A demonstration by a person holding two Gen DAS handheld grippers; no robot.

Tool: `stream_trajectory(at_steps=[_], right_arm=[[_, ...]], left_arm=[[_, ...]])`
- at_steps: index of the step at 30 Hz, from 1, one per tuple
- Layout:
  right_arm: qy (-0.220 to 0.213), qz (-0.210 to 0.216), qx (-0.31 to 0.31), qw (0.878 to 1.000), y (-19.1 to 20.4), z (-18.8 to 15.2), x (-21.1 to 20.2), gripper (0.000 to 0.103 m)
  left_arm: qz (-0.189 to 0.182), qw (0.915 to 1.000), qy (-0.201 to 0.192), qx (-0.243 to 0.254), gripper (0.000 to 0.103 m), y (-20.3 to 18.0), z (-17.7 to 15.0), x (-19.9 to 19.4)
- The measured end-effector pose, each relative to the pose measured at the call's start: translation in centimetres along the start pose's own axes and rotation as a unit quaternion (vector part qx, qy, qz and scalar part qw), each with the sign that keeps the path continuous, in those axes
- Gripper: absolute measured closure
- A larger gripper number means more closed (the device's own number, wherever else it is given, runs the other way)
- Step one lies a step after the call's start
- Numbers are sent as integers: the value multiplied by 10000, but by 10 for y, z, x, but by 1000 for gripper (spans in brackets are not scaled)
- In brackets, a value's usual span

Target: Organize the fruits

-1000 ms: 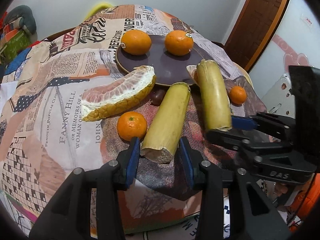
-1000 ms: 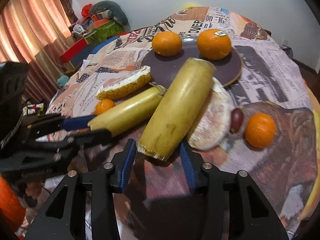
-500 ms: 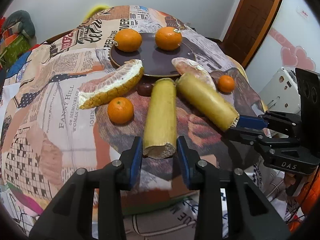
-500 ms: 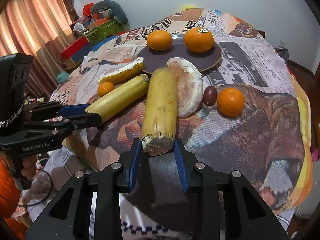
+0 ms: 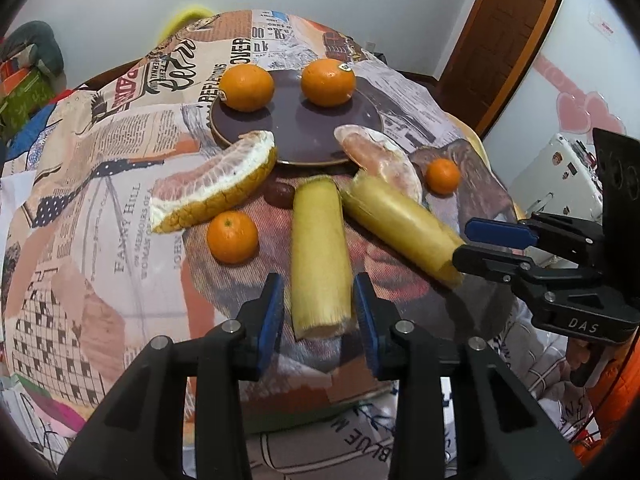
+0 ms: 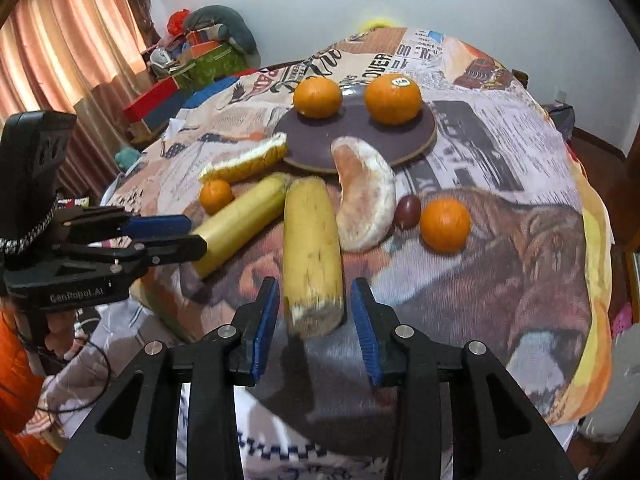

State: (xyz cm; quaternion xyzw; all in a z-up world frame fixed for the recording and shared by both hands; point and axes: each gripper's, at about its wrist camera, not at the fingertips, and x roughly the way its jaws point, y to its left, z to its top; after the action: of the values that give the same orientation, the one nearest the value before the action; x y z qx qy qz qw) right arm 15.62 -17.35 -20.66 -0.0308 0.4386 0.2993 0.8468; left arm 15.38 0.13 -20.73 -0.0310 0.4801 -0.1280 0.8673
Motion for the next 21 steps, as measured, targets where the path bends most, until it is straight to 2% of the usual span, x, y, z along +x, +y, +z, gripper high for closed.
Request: stream_trajectory(at_steps=[11,18,21], right_arm=[[199,265,52,9994,0,23,41,67],[250,314,-73,9992,0,21,45,68],[228,411,81,9989,-5,21,43,68]], left_arm=[[-122,9999,83,26,68,3,20,20],[-172,9997,167,12,68,3,29,38],[-153,9997,211,37,67,2,30,44]])
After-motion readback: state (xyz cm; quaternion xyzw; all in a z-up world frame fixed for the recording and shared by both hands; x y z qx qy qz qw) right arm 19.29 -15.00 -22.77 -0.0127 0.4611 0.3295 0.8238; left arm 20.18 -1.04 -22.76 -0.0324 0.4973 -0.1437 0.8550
